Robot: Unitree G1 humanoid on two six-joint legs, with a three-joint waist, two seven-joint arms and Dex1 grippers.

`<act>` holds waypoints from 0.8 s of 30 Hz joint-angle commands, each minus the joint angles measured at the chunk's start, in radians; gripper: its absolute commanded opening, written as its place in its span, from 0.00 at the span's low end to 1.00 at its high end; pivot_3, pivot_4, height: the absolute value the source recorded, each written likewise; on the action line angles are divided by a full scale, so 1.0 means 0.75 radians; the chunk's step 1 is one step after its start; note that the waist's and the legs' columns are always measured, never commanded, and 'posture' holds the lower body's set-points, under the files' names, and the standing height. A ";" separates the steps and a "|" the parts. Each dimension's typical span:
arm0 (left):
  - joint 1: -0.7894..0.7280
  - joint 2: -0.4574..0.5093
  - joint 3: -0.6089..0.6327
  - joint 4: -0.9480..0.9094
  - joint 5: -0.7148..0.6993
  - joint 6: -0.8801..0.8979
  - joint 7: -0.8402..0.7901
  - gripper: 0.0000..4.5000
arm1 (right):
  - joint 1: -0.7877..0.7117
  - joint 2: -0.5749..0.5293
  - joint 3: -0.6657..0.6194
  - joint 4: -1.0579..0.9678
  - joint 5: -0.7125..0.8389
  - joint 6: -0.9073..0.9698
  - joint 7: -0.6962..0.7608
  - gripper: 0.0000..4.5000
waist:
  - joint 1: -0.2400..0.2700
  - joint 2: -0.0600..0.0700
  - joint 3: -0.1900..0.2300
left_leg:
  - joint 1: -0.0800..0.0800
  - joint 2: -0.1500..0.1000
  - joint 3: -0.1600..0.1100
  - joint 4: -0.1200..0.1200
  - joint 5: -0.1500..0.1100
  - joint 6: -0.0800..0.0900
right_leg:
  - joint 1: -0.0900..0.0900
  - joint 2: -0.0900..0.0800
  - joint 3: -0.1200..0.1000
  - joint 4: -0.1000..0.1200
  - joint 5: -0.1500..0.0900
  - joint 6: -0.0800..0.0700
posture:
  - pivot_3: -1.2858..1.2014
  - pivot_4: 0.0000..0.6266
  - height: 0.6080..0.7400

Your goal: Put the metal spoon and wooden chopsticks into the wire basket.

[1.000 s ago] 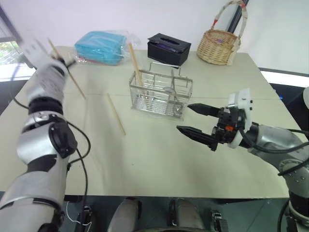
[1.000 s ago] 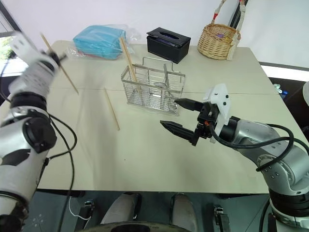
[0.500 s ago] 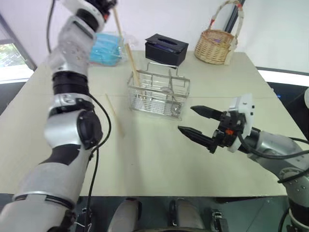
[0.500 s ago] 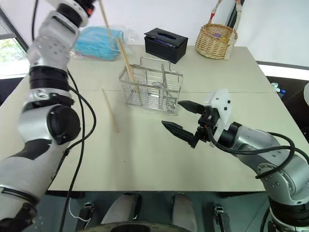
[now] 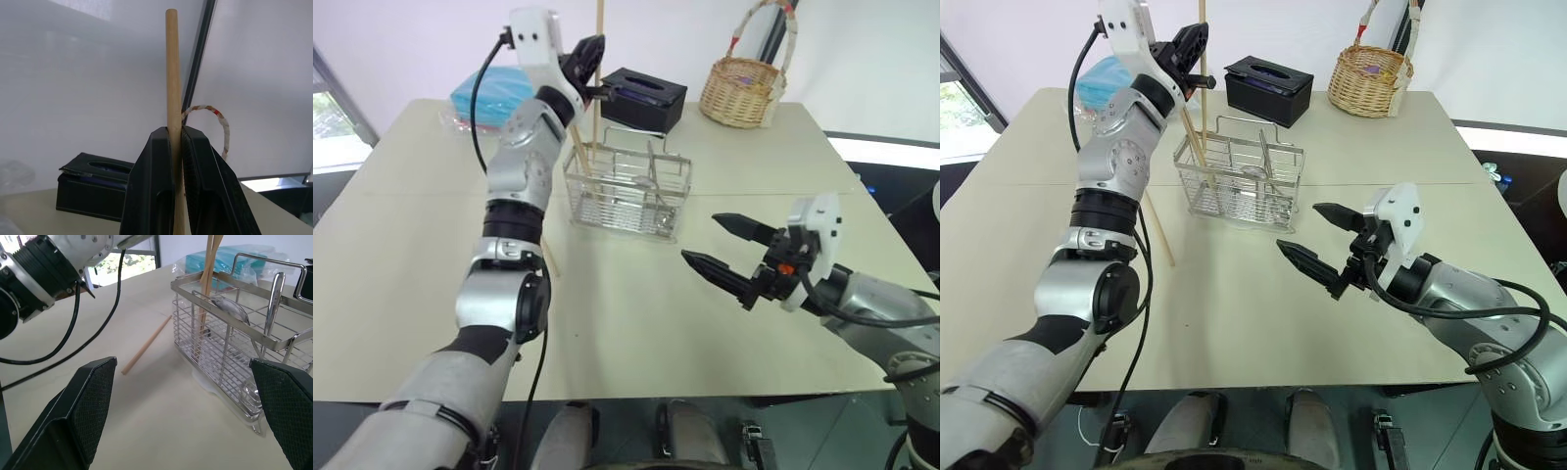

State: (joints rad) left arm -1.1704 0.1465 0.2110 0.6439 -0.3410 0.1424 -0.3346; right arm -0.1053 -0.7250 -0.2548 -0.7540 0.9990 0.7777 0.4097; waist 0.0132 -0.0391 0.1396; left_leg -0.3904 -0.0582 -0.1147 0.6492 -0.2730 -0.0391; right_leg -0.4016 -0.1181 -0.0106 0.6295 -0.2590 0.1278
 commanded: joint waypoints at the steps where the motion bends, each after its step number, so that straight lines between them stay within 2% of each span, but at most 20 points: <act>1: 0.008 -0.005 0.003 -0.092 -0.003 -0.011 0.020 0.09 | -0.023 -0.009 -0.042 -0.032 0.029 -0.028 -0.007 1.00 | 0.000 0.000 0.000 | 0.000 0.000 0.000 0.000 0.000 0.000 | 0.000 0.000 0.000 0.000 0.000 0.000 | 0.52 0.24 0.39; 4: 0.030 -0.014 0.011 -0.129 -0.028 0.005 0.015 0.37 | -0.039 -0.011 -0.036 -0.020 0.032 -0.024 -0.011 1.00 | 0.000 0.000 0.000 | 0.000 0.000 0.000 0.000 0.000 0.000 | 0.000 0.000 0.000 0.000 0.000 0.000 | 0.52 0.24 0.39; 9: 0.053 -0.014 0.024 -0.180 -0.053 0.049 0.033 0.94 | -0.060 -0.012 -0.024 -0.005 0.032 -0.016 -0.007 1.00 | 0.001 0.000 0.000 | 0.000 0.000 0.000 0.000 0.000 0.000 | 0.001 0.000 0.000 0.000 0.000 0.000 | 0.52 0.24 0.39; 10: 0.057 -0.012 0.028 -0.189 -0.056 0.058 0.039 0.99 | -0.064 -0.013 -0.022 -0.002 0.031 -0.016 -0.005 1.00 | 0.001 0.000 0.000 | 0.000 0.000 0.000 0.000 0.000 0.000 | 0.001 0.000 0.000 0.000 0.000 0.000 | 0.52 0.24 0.39; 17: 0.037 0.066 0.062 -0.295 -0.093 0.191 0.086 0.99 | -0.091 -0.014 -0.006 0.025 0.017 -0.013 0.006 1.00 | -0.002 0.000 0.000 | 0.000 0.000 0.000 0.001 0.000 0.000 | 0.001 0.001 0.000 0.000 0.000 0.000 | 0.52 0.24 0.39; 21: -0.029 0.209 0.091 -0.311 -0.107 0.366 0.119 0.99 | -0.088 -0.015 0.001 0.028 -0.004 -0.021 0.020 1.00 | -0.004 0.001 0.000 | 0.001 0.000 0.000 0.000 0.000 0.000 | 0.000 0.001 0.000 0.000 0.000 0.000 | 0.52 0.24 0.39; 24: -0.118 0.369 0.141 -0.192 -0.111 0.634 0.195 0.99 | -0.075 -0.028 0.005 0.029 -0.026 -0.032 0.061 1.00 | -0.004 0.001 0.000 | 0.001 -0.002 -0.001 0.000 0.000 0.000 | 0.000 0.002 0.000 0.001 0.000 0.000 | 0.52 0.24 0.39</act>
State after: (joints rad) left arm -1.2131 0.3884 0.2763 0.4924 -0.4097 0.5364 -0.2184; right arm -0.1585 -0.7310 -0.2413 -0.7202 0.9863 0.7773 0.4382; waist 0.0100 -0.0386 0.1399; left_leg -0.3897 -0.0598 -0.1153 0.6494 -0.2730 -0.0389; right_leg -0.4015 -0.1160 -0.0107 0.6304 -0.2591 0.1279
